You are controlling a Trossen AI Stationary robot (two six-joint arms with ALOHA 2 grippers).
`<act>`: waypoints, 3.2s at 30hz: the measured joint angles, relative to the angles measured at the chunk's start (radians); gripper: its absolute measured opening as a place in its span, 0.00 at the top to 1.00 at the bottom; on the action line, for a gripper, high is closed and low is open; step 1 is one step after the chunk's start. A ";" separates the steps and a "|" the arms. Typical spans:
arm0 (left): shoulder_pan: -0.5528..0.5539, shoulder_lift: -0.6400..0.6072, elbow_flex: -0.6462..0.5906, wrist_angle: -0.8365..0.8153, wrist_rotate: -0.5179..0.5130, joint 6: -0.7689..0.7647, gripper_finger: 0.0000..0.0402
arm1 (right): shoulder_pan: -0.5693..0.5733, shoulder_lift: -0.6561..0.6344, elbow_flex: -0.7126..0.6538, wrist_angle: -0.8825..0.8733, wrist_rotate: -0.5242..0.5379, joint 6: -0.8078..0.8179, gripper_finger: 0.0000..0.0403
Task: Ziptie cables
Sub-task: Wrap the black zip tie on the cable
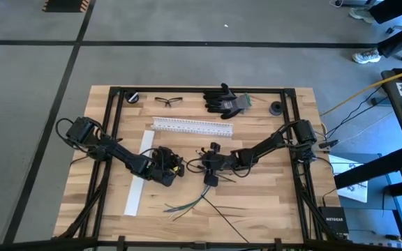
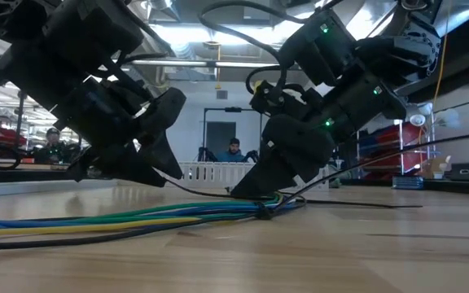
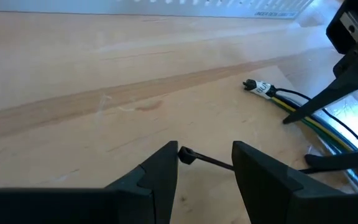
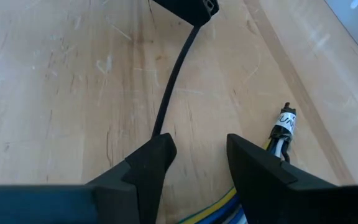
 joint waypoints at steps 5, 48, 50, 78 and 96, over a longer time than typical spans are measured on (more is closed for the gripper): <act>0.000 0.000 0.000 0.000 0.000 0.004 0.66 | 0.000 0.000 -0.001 0.004 0.000 0.000 0.61; -0.002 -0.002 0.001 -0.001 0.002 0.004 0.66 | 0.000 -0.063 -0.004 0.069 -0.014 -0.040 0.37; -0.002 -0.002 0.001 -0.001 0.015 0.004 0.66 | 0.000 -0.062 -0.003 0.068 -0.049 -0.074 0.37; -0.219 -0.044 0.071 -0.085 0.190 -0.439 0.66 | -0.007 -0.017 -0.001 0.049 -0.034 -0.179 0.37; -0.126 0.023 0.128 -0.284 0.124 -0.621 0.66 | -0.005 0.003 0.001 0.060 -0.009 -0.172 0.37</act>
